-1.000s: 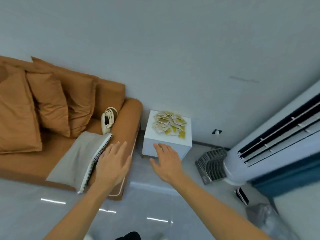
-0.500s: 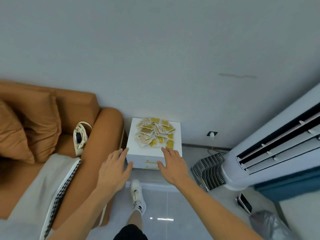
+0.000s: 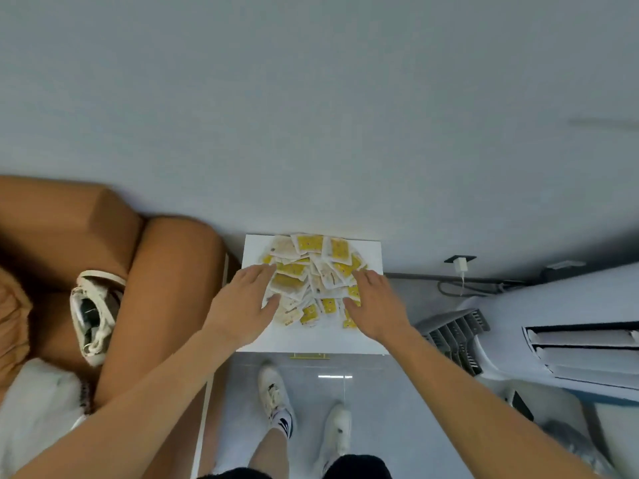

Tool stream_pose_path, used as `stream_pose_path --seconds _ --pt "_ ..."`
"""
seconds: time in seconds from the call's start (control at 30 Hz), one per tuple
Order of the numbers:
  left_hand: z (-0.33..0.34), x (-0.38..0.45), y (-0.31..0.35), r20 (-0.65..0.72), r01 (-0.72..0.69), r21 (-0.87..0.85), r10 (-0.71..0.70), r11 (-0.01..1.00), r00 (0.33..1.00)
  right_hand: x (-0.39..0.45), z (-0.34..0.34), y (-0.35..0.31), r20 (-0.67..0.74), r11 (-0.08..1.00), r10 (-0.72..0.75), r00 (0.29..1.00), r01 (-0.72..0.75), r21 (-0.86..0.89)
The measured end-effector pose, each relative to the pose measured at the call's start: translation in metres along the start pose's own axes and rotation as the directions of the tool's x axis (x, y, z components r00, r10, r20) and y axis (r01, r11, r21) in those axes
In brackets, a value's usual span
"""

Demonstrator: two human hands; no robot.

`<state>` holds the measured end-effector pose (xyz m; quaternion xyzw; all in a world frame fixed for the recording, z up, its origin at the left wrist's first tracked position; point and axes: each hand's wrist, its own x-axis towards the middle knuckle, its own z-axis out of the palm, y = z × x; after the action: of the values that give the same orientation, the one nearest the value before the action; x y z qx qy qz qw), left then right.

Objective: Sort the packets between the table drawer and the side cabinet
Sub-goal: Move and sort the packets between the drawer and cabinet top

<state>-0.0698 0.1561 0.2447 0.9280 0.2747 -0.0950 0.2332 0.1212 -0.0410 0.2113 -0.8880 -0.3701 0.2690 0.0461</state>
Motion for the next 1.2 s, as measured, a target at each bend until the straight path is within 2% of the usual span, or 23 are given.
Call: stream_pose_path --seconds 0.23,0.4,0.6,0.83,1.0,1.2 --pt "0.097 0.162 -0.034 0.068 -0.035 0.020 0.033 0.999 0.997 0.153 0.067 0.038 0.047 0.999 -0.023 0.999 0.021 0.031" --pt "0.154 0.230 -0.047 0.137 -0.028 0.006 0.027 1.000 0.990 0.214 0.111 0.059 0.047 0.993 -0.049 0.998 0.044 0.110" --pt "0.185 0.255 -0.062 0.226 -0.037 0.007 0.035 0.999 0.973 0.226 0.129 0.073 0.029 0.983 -0.086 0.996 0.080 0.162" --pt "0.192 0.259 -0.061 0.159 -0.059 0.101 0.042 0.993 0.986 0.219 0.132 0.074 -0.090 0.975 -0.125 0.988 0.139 0.172" --pt "0.195 0.261 -0.059 0.115 -0.038 0.044 0.032 0.998 0.993 0.218 0.141 0.079 -0.117 0.976 -0.130 0.985 0.148 0.162" --pt "0.192 0.253 -0.065 0.011 -0.097 0.034 0.096 0.995 0.995 0.221 0.145 0.077 -0.164 0.980 -0.129 0.978 0.151 0.129"
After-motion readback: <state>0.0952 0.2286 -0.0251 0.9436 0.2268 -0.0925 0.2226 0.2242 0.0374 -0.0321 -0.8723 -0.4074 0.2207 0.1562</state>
